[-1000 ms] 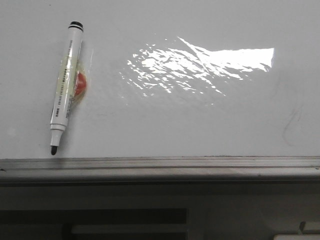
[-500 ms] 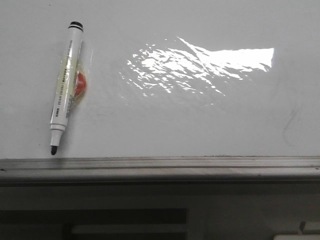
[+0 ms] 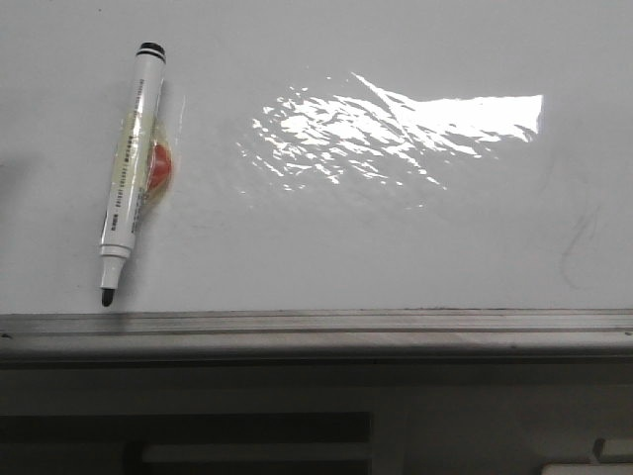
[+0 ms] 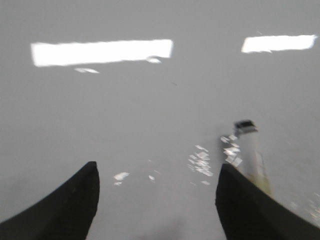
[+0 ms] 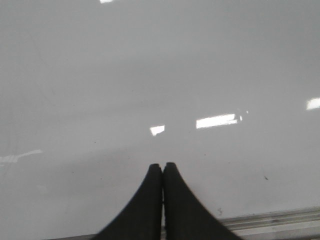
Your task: Write number 9 on whiteboard
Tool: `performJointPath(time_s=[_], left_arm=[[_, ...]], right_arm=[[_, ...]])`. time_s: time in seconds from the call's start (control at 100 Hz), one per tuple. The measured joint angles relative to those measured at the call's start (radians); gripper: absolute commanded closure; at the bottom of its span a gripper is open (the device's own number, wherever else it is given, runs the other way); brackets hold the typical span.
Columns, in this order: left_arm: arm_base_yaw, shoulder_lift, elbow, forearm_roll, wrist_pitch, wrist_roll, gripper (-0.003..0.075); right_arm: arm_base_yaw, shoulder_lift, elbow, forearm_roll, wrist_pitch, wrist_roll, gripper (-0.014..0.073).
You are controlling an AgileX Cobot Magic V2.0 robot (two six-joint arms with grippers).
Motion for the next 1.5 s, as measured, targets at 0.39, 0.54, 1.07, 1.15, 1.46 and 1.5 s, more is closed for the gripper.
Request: performJointPath(time_s=[0.39, 0.54, 1.07, 1.15, 1.46, 1.5], left_arm=[[-0.284, 0.112, -0.002, -0.105, -0.029, -0.02, 0.0283], [-0.299, 0.112, -0.002, -0.141, -0.005, -0.022, 0.0283], [-0.302, 0.213, -0.002, -0.147, 0.022, -0.033, 0.0283], [-0.304, 0.231, -0.004, -0.145, -0.005, -0.035, 0.029], [-0.304, 0.304, -0.012, -0.14, -0.041, -0.037, 0.0696], [-0.304, 0.309, -0.012, -0.14, -0.041, -0.037, 0.0743]], right_arm=[[0.0, 0.0, 0.0, 0.002, 0.0, 0.0, 0.0656], [0.0, 0.0, 0.0, 0.002, 0.0, 0.0, 0.0656], [0.0, 0.0, 0.0, 0.002, 0.0, 0.0, 0.0656], [0.0, 0.0, 0.0, 0.002, 0.0, 0.0, 0.0656], [0.078, 0.0, 0.0, 0.002, -0.008, 0.006, 0.0656], [0.099, 0.0, 0.0, 0.002, -0.005, 0.006, 0.0656]])
